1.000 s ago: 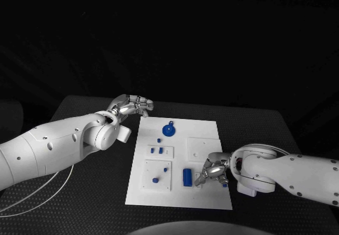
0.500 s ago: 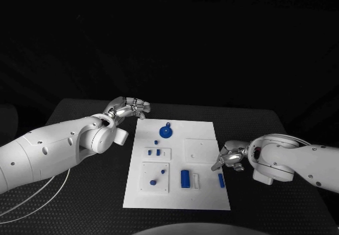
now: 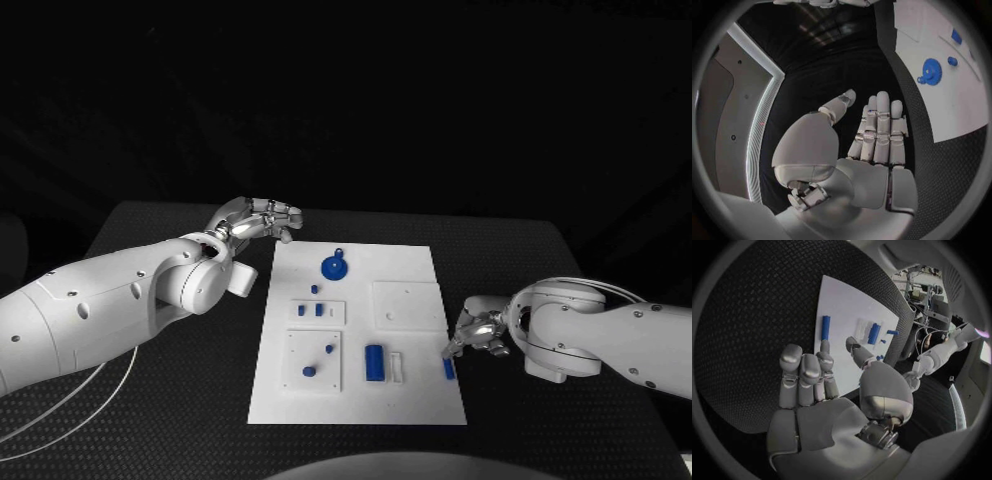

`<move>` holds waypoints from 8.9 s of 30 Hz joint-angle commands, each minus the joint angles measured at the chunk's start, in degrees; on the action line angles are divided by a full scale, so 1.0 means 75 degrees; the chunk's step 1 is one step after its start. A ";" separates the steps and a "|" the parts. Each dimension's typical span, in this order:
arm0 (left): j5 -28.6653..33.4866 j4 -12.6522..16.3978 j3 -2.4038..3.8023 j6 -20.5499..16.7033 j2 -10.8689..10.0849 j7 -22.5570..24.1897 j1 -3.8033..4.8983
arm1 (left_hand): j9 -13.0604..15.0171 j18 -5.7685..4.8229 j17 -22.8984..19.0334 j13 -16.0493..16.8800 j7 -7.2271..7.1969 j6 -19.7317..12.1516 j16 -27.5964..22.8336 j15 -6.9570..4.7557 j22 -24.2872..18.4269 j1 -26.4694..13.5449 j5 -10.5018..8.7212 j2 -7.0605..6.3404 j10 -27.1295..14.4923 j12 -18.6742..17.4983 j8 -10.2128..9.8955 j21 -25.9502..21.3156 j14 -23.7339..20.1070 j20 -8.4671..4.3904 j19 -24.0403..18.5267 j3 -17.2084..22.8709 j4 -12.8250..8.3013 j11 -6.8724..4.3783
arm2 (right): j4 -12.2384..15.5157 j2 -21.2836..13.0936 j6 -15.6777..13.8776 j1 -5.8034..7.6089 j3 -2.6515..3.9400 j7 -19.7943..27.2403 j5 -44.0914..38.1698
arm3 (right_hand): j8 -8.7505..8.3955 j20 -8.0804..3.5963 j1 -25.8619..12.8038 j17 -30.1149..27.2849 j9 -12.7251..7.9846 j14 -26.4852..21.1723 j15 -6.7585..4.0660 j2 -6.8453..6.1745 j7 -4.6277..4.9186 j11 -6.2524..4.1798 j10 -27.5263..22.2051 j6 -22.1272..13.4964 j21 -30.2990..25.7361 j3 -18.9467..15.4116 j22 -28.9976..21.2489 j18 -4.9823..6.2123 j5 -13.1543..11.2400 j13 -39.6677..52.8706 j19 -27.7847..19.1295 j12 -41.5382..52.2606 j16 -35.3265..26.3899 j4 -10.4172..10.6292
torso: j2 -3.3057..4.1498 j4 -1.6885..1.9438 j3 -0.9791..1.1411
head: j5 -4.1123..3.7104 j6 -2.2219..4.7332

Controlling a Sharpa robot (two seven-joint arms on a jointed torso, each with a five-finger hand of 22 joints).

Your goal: Assemble the parts on the task board

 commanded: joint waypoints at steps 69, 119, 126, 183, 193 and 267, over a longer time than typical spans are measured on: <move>0.0030 0.0106 0.0002 0.0191 -0.0017 -0.0037 0.0001 | -0.0007 0.0112 0.0087 -0.0027 -0.0004 -0.0061 -0.0103 0.0004 0.0066 -0.0219 0.0030 0.0056 0.0005 -0.0029 0.0005 -0.0089 0.0048 -0.0002 0.0045 -0.0004 0.0252 0.0000 | -0.0348 0.1109 -0.0261 -0.0789 -0.0040 -0.0283 -0.3252 | -0.0173 0.0162 0.0068 -0.0046 0.0023 0.0063 0.0023 -0.0095 0.0026 0.0020 0.0030 0.0120 0.0044 0.2083 0.0034 0.0351 0.0030 -0.0004 -0.0013 -0.0182 -0.0103 0.0290 | -0.0002 0.0009 -0.0006 | 0.0018 -0.0088; 0.0030 0.0135 -0.0011 0.0209 -0.0011 -0.0082 0.0001 | -0.0006 0.0116 0.0111 -0.0030 -0.0003 -0.0066 -0.0117 0.0003 0.0086 -0.0206 0.0029 0.0058 0.0005 -0.0028 0.0011 -0.0101 0.0050 -0.0004 0.0046 0.0001 0.0266 0.0000 | 0.0181 0.0960 -0.1696 -0.0690 -0.0012 -0.0106 0.0860 | -0.0289 0.0182 0.0299 -0.0052 -0.0203 0.0085 0.0044 0.0085 0.0048 0.0041 0.0092 0.0182 0.0052 0.2272 0.0017 0.0351 0.0054 -0.0001 0.0025 -0.0200 -0.0132 0.0276 | 0.0000 0.0005 0.0004 | 0.0114 -0.0106; 0.0030 0.0145 -0.0011 0.0223 -0.0007 -0.0086 0.0001 | -0.0005 0.0116 0.0115 -0.0030 -0.0004 -0.0065 -0.0120 0.0003 0.0089 -0.0203 0.0029 0.0057 0.0006 -0.0027 0.0014 -0.0102 0.0050 -0.0004 0.0046 0.0001 0.0267 -0.0001 | 0.0173 0.1059 -0.1567 -0.0691 -0.0014 -0.0125 0.1091 | -0.0298 0.0179 0.0251 -0.0055 -0.0218 0.0082 0.0040 0.0083 0.0047 0.0039 0.0087 0.0180 0.0050 0.2240 0.0014 0.0351 0.0051 -0.0002 0.0025 -0.0208 -0.0137 0.0273 | 0.0000 0.0002 -0.0005 | 0.0117 -0.0125; 0.0030 0.0139 -0.0012 0.0276 -0.0008 -0.0121 0.0001 | -0.0005 0.0114 0.0144 -0.0036 -0.0001 -0.0076 -0.0143 0.0008 0.0113 -0.0230 0.0023 0.0063 -0.0002 -0.0030 0.0020 -0.0121 0.0047 0.0002 0.0045 -0.0011 0.0309 0.0003 | -0.0095 0.1406 -0.1512 -0.0762 -0.0012 0.0281 0.1233 | -0.0318 0.0113 -0.0188 -0.0066 -0.0314 0.0079 0.0016 -0.0529 0.0036 0.0025 0.0041 0.0190 0.0008 0.1777 -0.0029 0.0351 0.0027 0.0032 0.0039 -0.0231 -0.0171 0.0611 | -0.0002 0.0006 -0.0001 | 0.0164 -0.0052; 0.0030 0.0136 -0.0013 0.0279 -0.0009 -0.0126 0.0001 | -0.0004 0.0114 0.0149 -0.0037 -0.0001 -0.0078 -0.0146 0.0008 0.0117 -0.0231 0.0023 0.0064 -0.0002 -0.0031 0.0021 -0.0125 0.0047 0.0002 0.0046 -0.0011 0.0315 0.0004 | -0.0002 0.1313 -0.1408 -0.0761 -0.0012 0.0508 0.1375 | -0.0309 0.0101 -0.0211 -0.0064 -0.0314 0.0077 0.0009 -0.0621 0.0029 0.0019 0.0043 0.0196 0.0002 0.1756 -0.0037 0.0351 0.0025 0.0035 0.0043 -0.0234 -0.0171 0.0722 | -0.0002 0.0001 0.0004 | 0.0159 -0.0049; 0.0030 0.0093 -0.0020 0.0275 0.0004 -0.0112 0.0001 | -0.0003 0.0116 0.0194 -0.0042 -0.0002 -0.0088 -0.0177 0.0009 0.0151 -0.0283 0.0034 0.0106 -0.0005 -0.0030 0.0032 -0.0156 0.0051 0.0003 0.0050 -0.0016 0.0407 0.0003 | -0.0361 0.1261 -0.1134 -0.0768 -0.0009 0.0811 0.0325 | -0.0258 0.0099 0.0143 -0.0027 -0.0311 0.0043 -0.0008 -0.0603 0.0016 0.0003 0.0041 0.0181 0.0006 0.1221 -0.0031 0.0351 0.0013 0.0068 -0.0032 -0.0271 -0.0191 0.0233 | -0.0009 -0.0005 0.0006 | 0.0167 -0.0023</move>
